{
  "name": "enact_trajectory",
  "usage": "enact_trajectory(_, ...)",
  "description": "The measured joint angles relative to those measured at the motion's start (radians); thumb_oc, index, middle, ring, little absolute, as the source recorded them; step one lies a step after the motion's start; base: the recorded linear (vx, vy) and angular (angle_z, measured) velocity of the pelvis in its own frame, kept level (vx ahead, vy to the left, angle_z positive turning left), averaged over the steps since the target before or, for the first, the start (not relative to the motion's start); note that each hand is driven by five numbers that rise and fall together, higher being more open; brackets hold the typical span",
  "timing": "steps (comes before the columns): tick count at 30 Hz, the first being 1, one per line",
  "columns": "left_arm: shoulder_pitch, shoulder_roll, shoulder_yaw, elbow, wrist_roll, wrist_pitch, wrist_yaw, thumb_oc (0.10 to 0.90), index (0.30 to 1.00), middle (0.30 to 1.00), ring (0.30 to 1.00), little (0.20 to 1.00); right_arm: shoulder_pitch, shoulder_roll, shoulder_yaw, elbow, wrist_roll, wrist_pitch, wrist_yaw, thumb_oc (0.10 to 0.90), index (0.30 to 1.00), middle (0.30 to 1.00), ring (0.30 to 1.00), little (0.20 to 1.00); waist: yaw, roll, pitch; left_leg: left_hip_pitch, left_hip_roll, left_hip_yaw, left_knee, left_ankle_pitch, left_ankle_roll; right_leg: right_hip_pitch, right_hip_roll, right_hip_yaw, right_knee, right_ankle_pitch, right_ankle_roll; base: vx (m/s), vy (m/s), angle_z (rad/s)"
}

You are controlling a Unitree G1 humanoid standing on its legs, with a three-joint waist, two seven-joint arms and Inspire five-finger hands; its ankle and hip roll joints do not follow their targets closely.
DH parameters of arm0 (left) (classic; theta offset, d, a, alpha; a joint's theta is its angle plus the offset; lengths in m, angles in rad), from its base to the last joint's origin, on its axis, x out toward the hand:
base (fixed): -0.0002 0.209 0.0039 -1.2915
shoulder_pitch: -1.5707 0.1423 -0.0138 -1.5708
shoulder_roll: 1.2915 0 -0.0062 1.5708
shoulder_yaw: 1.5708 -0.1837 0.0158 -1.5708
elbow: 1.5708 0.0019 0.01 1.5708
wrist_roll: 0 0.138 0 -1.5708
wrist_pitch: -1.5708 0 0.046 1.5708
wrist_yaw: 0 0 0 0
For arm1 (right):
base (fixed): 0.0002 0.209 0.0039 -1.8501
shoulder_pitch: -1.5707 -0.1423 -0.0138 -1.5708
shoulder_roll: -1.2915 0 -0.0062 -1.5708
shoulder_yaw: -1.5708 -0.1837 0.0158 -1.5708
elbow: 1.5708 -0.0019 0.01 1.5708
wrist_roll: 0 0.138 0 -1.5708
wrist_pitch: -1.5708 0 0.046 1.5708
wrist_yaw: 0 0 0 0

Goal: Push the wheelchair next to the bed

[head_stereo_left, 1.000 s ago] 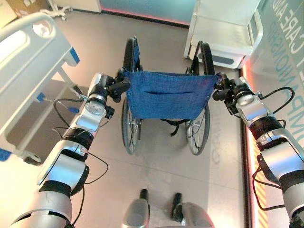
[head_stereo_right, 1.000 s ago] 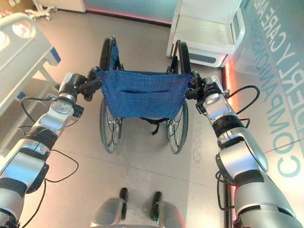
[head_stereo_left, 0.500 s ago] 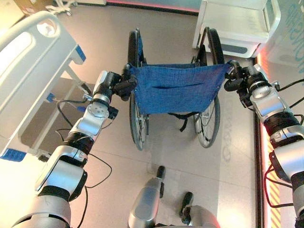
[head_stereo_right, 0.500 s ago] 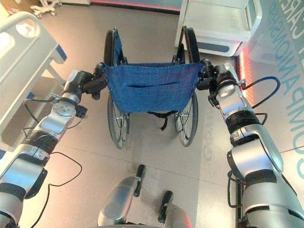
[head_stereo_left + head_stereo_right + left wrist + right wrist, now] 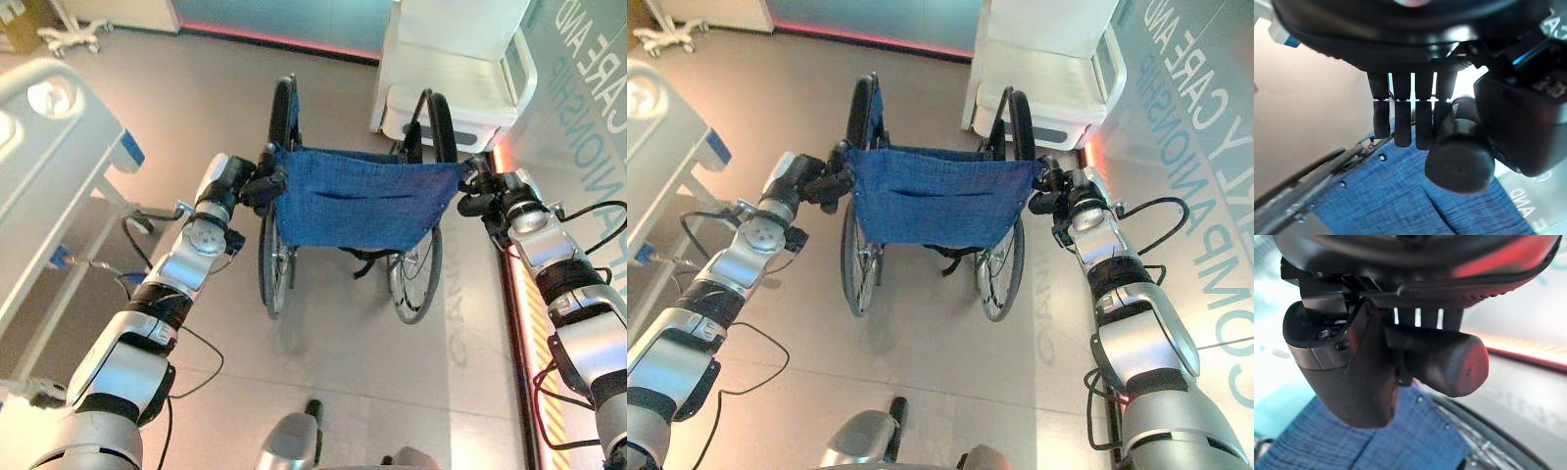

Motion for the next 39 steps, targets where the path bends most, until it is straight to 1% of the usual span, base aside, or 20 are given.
enact_trajectory(2, -0.006, 0.001, 0.000, 0.022, 0.000, -0.003, -0.007, 0.400, 0.300, 0.300, 0.300, 0.300, 0.001, 0.002, 0.000, -0.025, 0.002, 0.018, -0.004, 0.400, 0.300, 0.300, 0.300, 0.300, -0.055, -0.006, -0.001, 0.007, -0.032, -0.064, 0.002, -0.003, 0.002, -0.097, -0.017, 0.024, -0.096, 0.035, 0.045, 0.46, -0.162, 0.91)
enact_trajectory(3, -0.012, 0.001, 0.001, 0.033, 0.000, -0.005, -0.011, 0.400, 0.300, 0.300, 0.300, 0.300, 0.000, -0.003, -0.003, -0.042, 0.002, 0.030, -0.008, 0.400, 0.300, 0.300, 0.300, 0.300, -0.081, -0.018, 0.000, 0.008, -0.054, -0.092, 0.002, -0.006, -0.001, -0.144, -0.040, 0.024, -0.170, 0.070, 0.085, 0.46, -0.163, 0.86)
enact_trajectory(5, -0.014, -0.005, 0.004, 0.034, 0.000, -0.006, -0.013, 0.400, 0.300, 0.300, 0.300, 0.300, -0.006, -0.009, -0.004, -0.057, 0.002, 0.049, -0.008, 0.400, 0.300, 0.300, 0.300, 0.300, -0.109, -0.038, -0.001, 0.018, -0.078, -0.098, 0.011, -0.020, -0.008, -0.199, -0.072, 0.034, -0.238, 0.137, 0.089, 0.55, -0.243, 0.76)
enact_trajectory(10, -0.019, -0.014, 0.013, 0.042, 0.000, -0.013, -0.030, 0.400, 0.300, 0.300, 0.300, 0.300, -0.012, -0.028, -0.004, -0.073, 0.002, 0.072, 0.005, 0.400, 0.300, 0.300, 0.300, 0.300, -0.115, -0.077, -0.009, 0.030, -0.087, -0.187, 0.070, -0.116, -0.057, -0.130, -0.079, 0.077, -0.333, 0.153, 0.099, 0.50, -0.398, 0.53)
enact_trajectory(11, -0.025, -0.014, 0.020, 0.042, -0.001, -0.013, -0.030, 0.400, 0.300, 0.300, 0.300, 0.300, -0.027, -0.035, -0.002, -0.073, 0.002, 0.074, 0.016, 0.400, 0.300, 0.300, 0.300, 0.300, -0.114, -0.070, -0.010, 0.009, -0.061, -0.196, 0.089, -0.142, -0.078, -0.127, -0.058, 0.066, -0.334, 0.202, 0.098, 0.65, -0.582, 0.74)
enact_trajectory(13, -0.066, -0.036, 0.018, 0.058, -0.005, -0.009, -0.030, 0.400, 0.300, 0.300, 0.300, 0.300, -0.046, -0.058, -0.001, -0.066, 0.003, 0.073, 0.026, 0.400, 0.300, 0.300, 0.300, 0.300, -0.137, -0.059, -0.010, 0.008, 0.017, -0.200, 0.086, -0.165, -0.126, -0.155, -0.020, 0.049, -0.222, 0.222, 0.087, 0.50, -0.370, 0.98)
enact_trajectory(14, -0.065, -0.036, 0.017, 0.055, -0.007, -0.006, -0.031, 0.400, 0.300, 0.300, 0.300, 0.300, -0.047, -0.058, 0.000, -0.065, 0.003, 0.078, 0.028, 0.400, 0.300, 0.300, 0.300, 0.300, -0.134, -0.063, -0.010, 0.027, 0.044, -0.167, 0.069, -0.159, -0.149, -0.164, -0.021, 0.039, -0.184, 0.215, 0.072, 0.46, -0.276, 0.57)
enact_trajectory(15, -0.044, -0.035, 0.022, 0.041, -0.014, -0.003, -0.027, 0.400, 0.300, 0.300, 0.300, 0.300, -0.047, -0.058, 0.002, -0.063, 0.003, 0.079, 0.039, 0.400, 0.300, 0.300, 0.300, 0.300, -0.117, -0.055, -0.015, 0.061, 0.087, -0.116, 0.050, -0.164, -0.160, -0.164, 0.006, 0.031, -0.143, 0.201, 0.007, 0.38, -0.231, 0.14)
enact_trajectory(17, -0.025, -0.035, 0.022, 0.025, -0.014, 0.002, -0.028, 0.400, 0.300, 0.300, 0.300, 0.300, -0.047, -0.068, 0.007, -0.063, 0.002, 0.077, 0.053, 0.400, 0.300, 0.300, 0.300, 0.300, -0.103, -0.032, -0.027, 0.093, 0.141, -0.047, 0.027, -0.156, -0.166, -0.157, 0.033, -0.008, -0.113, 0.162, -0.052, 0.48, -0.319, 0.19)
enact_trajectory(18, -0.019, -0.038, 0.022, 0.019, -0.014, 0.003, -0.027, 0.400, 0.300, 0.300, 0.300, 0.300, -0.047, -0.078, 0.020, -0.063, 0.001, 0.077, 0.061, 0.400, 0.300, 0.300, 0.300, 0.300, -0.099, -0.031, -0.028, 0.099, 0.168, -0.013, 0.028, -0.134, -0.190, -0.139, 0.043, -0.029, -0.113, 0.147, -0.071, 0.43, -0.291, 0.31)
enact_trajectory(22, 0.006, -0.042, 0.015, 0.010, -0.014, 0.003, -0.019, 0.400, 0.300, 0.300, 0.300, 0.300, -0.030, -0.076, 0.040, -0.061, 0.001, 0.077, 0.063, 0.400, 0.300, 0.300, 0.300, 0.300, -0.094, -0.031, -0.028, 0.090, 0.204, 0.038, 0.138, -0.089, -0.204, -0.060, 0.067, -0.074, -0.122, 0.098, -0.094, 0.49, -0.300, 0.27)
enact_trajectory(25, 0.033, -0.061, 0.019, 0.032, -0.013, -0.002, -0.014, 0.400, 0.300, 0.300, 0.300, 0.300, -0.008, -0.064, 0.046, -0.057, 0.000, 0.073, 0.062, 0.400, 0.300, 0.300, 0.300, 0.300, -0.088, -0.037, -0.028, 0.041, 0.198, 0.033, 0.283, -0.059, -0.213, 0.004, 0.074, -0.066, -0.143, 0.069, -0.099, 0.36, -0.125, 0.13)
enact_trajectory(27, 0.060, -0.068, 0.021, 0.033, -0.009, -0.016, -0.007, 0.400, 0.300, 0.300, 0.300, 0.300, 0.008, -0.052, 0.048, -0.045, -0.012, 0.065, 0.055, 0.400, 0.300, 0.300, 0.300, 0.300, -0.075, -0.075, -0.018, 0.002, 0.120, 0.004, 0.201, -0.067, -0.213, 0.067, 0.078, 0.006, -0.223, 0.091, -0.108, 0.44, -0.100, 0.04)
enact_trajectory(29, 0.067, -0.076, 0.019, 0.023, -0.008, -0.015, -0.002, 0.400, 0.300, 0.300, 0.300, 0.300, 0.009, -0.044, 0.048, -0.021, -0.040, 0.065, 0.054, 0.400, 0.300, 0.300, 0.300, 0.300, -0.054, -0.084, -0.013, -0.043, 0.049, 0.022, 0.086, -0.062, -0.207, 0.126, 0.088, 0.042, -0.305, 0.116, -0.096, 0.45, -0.067, -0.16)
enact_trajectory(31, 0.077, -0.087, 0.011, 0.010, -0.008, -0.028, -0.004, 0.400, 0.300, 0.300, 0.300, 0.300, 0.009, -0.057, 0.052, -0.004, -0.061, 0.064, 0.054, 0.400, 0.300, 0.300, 0.300, 0.300, -0.019, -0.075, -0.008, -0.135, -0.004, 0.035, -0.018, -0.022, -0.199, 0.168, 0.104, 0.069, -0.356, 0.124, -0.097, 0.51, -0.033, -0.33)
enact_trajectory(32, 0.076, -0.091, 0.010, 0.002, -0.008, -0.030, -0.007, 0.400, 0.300, 0.300, 0.300, 0.300, 0.009, -0.057, 0.056, 0.004, -0.077, 0.064, 0.054, 0.400, 0.300, 0.300, 0.300, 0.300, 0.002, -0.050, 0.000, -0.171, -0.011, 0.034, -0.046, 0.019, -0.219, 0.195, 0.124, 0.078, -0.365, 0.122, -0.099, 0.53, 0.040, -0.48)
enact_trajectory(33, 0.077, -0.095, 0.012, 0.000, -0.008, -0.046, -0.017, 0.400, 0.300, 0.300, 0.300, 0.300, 0.009, -0.075, 0.067, 0.014, -0.077, 0.064, 0.054, 0.400, 0.300, 0.300, 0.300, 0.300, 0.034, -0.010, 0.012, -0.234, 0.002, 0.029, -0.095, 0.080, -0.275, 0.235, 0.156, 0.077, -0.366, 0.106, -0.121, 0.49, 0.091, -0.82)
enact_trajectory(35, 0.090, -0.091, 0.026, -0.026, -0.008, -0.058, -0.034, 0.400, 0.300, 0.300, 0.300, 0.300, 0.009, -0.087, 0.067, 0.023, -0.077, 0.055, 0.058, 0.400, 0.300, 0.300, 0.300, 0.300, 0.082, 0.022, 0.021, -0.323, 0.023, 0.037, -0.086, 0.104, -0.313, 0.251, 0.171, 0.079, -0.346, 0.083, -0.123, 0.34, 0.121, -0.95)
enact_trajectory(37, 0.111, -0.072, 0.042, -0.062, -0.008, -0.062, -0.050, 0.400, 0.300, 0.300, 0.300, 0.300, 0.005, -0.086, 0.067, 0.030, -0.083, 0.035, 0.058, 0.400, 0.300, 0.300, 0.300, 0.300, 0.111, 0.024, 0.021, -0.394, 0.030, 0.066, 0.006, 0.102, -0.307, 0.268, 0.155, 0.069, -0.358, 0.081, -0.121, 0.48, 0.212, -0.78)
enact_trajectory(39, 0.119, -0.053, 0.050, -0.068, -0.008, -0.074, -0.070, 0.400, 0.300, 0.300, 0.300, 0.300, -0.003, -0.077, 0.072, 0.063, -0.087, 0.003, 0.059, 0.400, 0.300, 0.300, 0.300, 0.300, 0.113, 0.010, 0.023, -0.389, 0.018, 0.094, 0.144, 0.079, -0.213, 0.301, 0.109, 0.032, -0.350, 0.055, -0.092, 0.52, 0.143, -0.46)
